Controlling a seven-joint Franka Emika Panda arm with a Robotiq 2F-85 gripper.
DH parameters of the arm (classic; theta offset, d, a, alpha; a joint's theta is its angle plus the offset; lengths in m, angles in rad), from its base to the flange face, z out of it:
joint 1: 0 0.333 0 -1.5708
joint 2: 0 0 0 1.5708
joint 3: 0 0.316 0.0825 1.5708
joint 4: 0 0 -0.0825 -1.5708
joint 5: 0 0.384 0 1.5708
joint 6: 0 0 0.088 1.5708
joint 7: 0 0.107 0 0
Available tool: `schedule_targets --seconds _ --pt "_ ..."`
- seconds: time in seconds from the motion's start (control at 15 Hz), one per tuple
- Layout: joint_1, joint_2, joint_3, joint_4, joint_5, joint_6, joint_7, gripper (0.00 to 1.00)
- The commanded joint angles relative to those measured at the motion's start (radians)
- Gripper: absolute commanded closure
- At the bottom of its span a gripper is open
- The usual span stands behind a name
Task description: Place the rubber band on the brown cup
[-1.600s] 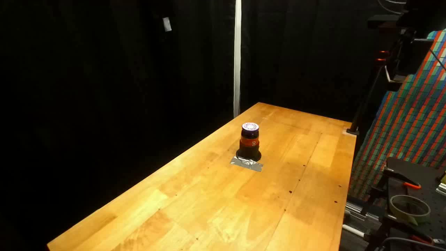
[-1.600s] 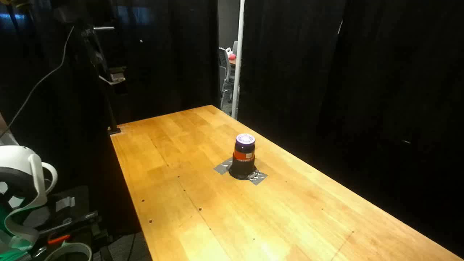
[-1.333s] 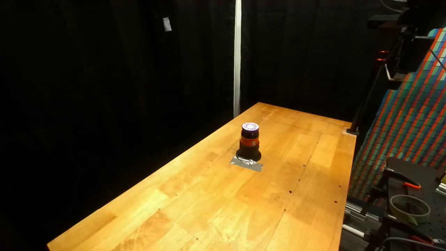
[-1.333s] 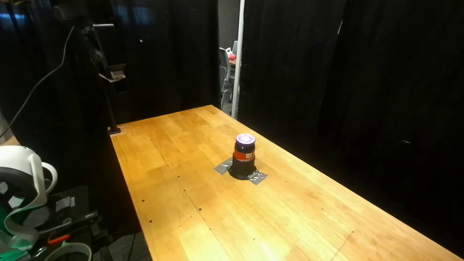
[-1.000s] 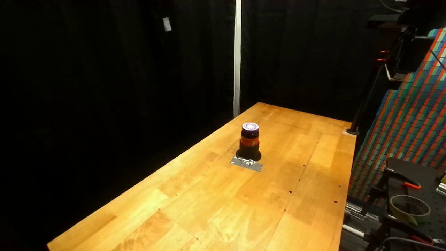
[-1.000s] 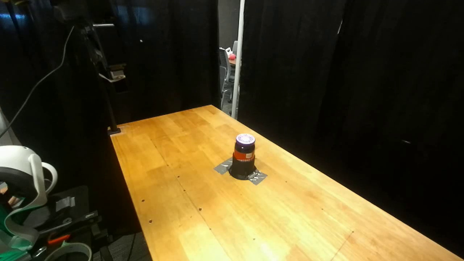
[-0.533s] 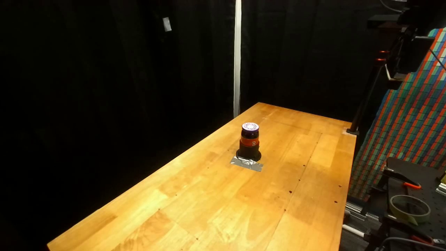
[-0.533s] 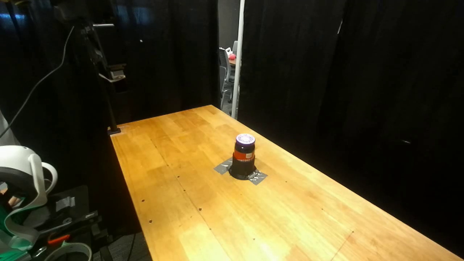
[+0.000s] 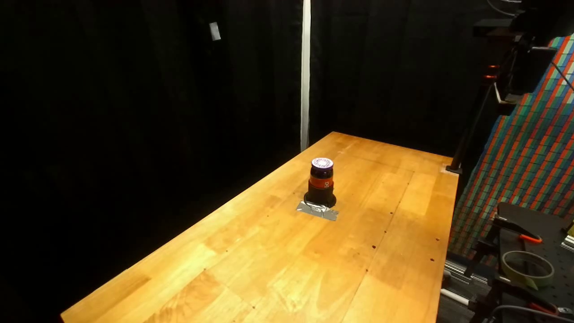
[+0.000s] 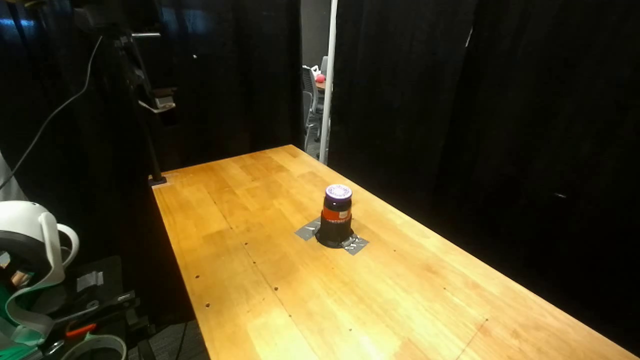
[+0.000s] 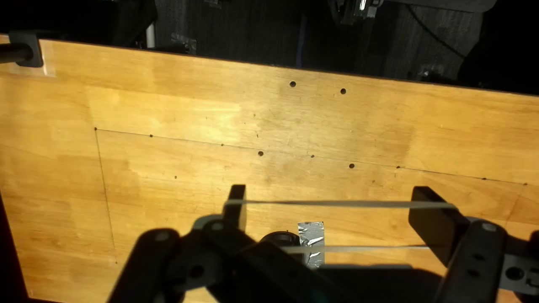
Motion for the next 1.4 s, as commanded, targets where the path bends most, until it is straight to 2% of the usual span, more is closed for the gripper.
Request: schedule_targets --seconds 0.0,0.27,0.4,0.73,0.93,1.0,1.33 --pt "-0.015 0.231 0.033 0.202 0.002 -0.013 0.059 0.00" --pt "-0.064 0.452 0.096 0.376 -0.015 -0.049 0.138 0.00" --pt "-0.073 0.576 0.113 0.460 -0.039 0.013 0.192 0.00" --pt "-0.024 0.873 0.059 0.670 -0.163 0.195 0.352 0.00" --pt "0.017 1.047 -0.001 0.816 -0.243 0.277 0.443 0.00" --pt "0.034 1.109 -0.027 0.870 -0.262 0.284 0.451 0.00" --pt "0.078 1.344 -0.131 1.096 -0.211 0.260 0.413 0.00"
